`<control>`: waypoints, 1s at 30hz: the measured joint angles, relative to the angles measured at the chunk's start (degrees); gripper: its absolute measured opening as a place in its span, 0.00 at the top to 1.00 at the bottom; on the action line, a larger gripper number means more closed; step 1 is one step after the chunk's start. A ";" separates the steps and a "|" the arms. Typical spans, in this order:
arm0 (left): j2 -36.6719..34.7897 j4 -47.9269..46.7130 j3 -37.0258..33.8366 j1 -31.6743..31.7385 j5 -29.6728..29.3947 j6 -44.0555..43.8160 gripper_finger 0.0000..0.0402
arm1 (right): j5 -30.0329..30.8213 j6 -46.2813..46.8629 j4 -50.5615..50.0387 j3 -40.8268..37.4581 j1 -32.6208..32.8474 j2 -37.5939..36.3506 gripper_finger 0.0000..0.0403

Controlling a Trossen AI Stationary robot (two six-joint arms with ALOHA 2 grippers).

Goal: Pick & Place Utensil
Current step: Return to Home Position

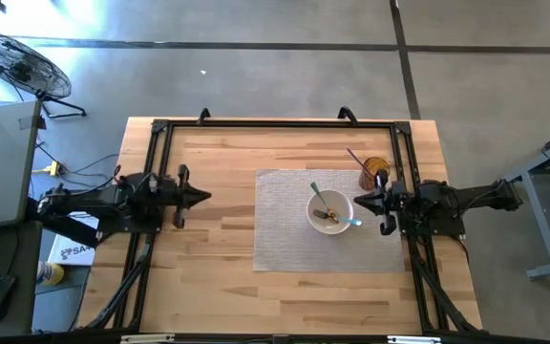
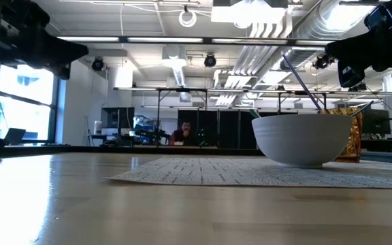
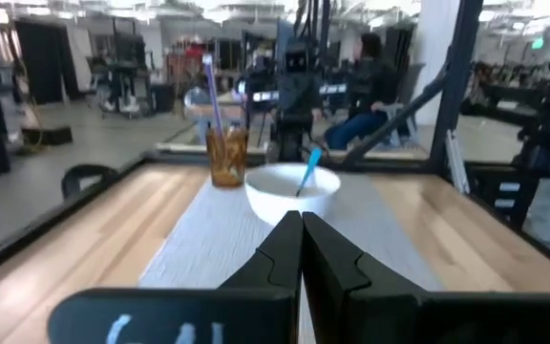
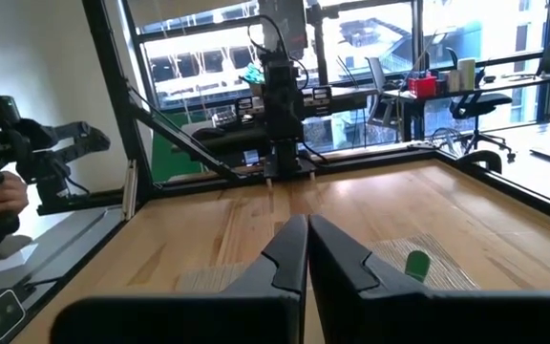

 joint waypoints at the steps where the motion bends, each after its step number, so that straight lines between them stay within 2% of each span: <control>1: -0.03 0.42 0.00 0.00 0.05 0.02 1.00 | 0.00 0.00 0.04 0.00 0.00 0.00 0.99; 9: 0.02 -2.56 -0.07 0.02 -4.33 -0.44 1.00 | 0.00 0.00 0.04 0.00 -0.01 0.00 0.98; 30: 0.04 -2.89 -0.19 0.00 -4.45 -0.48 1.00 | 0.00 0.00 0.07 -0.02 0.00 0.00 0.98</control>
